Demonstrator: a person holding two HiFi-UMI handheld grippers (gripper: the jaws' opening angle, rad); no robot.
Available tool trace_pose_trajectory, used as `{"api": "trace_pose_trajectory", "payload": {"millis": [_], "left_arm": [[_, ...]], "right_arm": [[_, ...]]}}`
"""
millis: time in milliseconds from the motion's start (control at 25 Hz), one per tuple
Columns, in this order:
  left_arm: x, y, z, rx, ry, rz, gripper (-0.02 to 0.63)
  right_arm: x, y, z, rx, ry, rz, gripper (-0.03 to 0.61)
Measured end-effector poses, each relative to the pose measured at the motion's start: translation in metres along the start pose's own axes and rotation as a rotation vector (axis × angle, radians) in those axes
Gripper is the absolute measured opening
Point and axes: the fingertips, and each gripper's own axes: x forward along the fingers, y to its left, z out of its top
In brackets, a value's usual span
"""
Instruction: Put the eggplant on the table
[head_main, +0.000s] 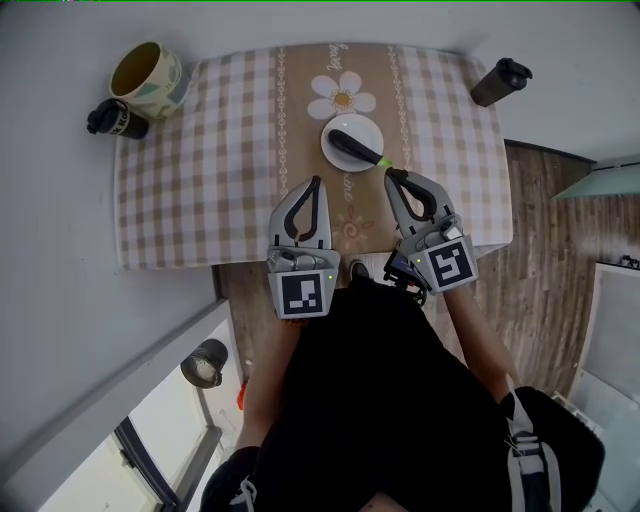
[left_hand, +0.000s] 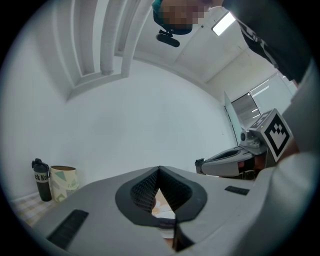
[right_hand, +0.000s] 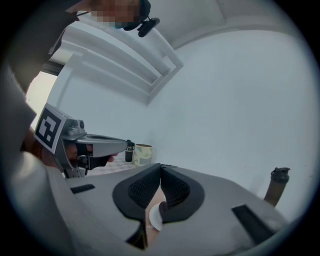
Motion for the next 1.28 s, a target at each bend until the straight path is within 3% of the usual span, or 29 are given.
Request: {"api": "trace_pose_trajectory", "payload": {"millis": [200,400,680,920,1040,1280], "left_arm": [[-0.002,0.001,-0.002,0.001,0.006,0.0,0.003],[-0.001,0.0,-0.004,0.002,0.007,-0.004,0.003],[-0.071,-0.026,-0.006,0.017,-0.07,0.015,0.003],[-0.01,-0.001,-0.009,0.004,0.009,0.006,0.003],[-0.025,-0.002,-0.01,-0.004,-0.001,0.03,0.003],[-0.035,0.005,-0.022,0.0,0.006,0.044,0.003]], "right_arm": [[-0.005,0.0,-0.005,-0.012,-0.002,0.008,0.005],[-0.006,-0.003,-0.019,-0.01,0.062,-0.002,0.006],[-0.064,0.038,-0.026,-0.066,0.014,-0.021,0.005],[-0.012,-0.001,-0.017,-0.029,0.044,-0.012,0.005],[-0.02,0.009,-0.024,-0.04,0.078,0.008,0.005],[-0.012,0.02,-0.028,-0.044,0.04,0.028,0.005]]}}
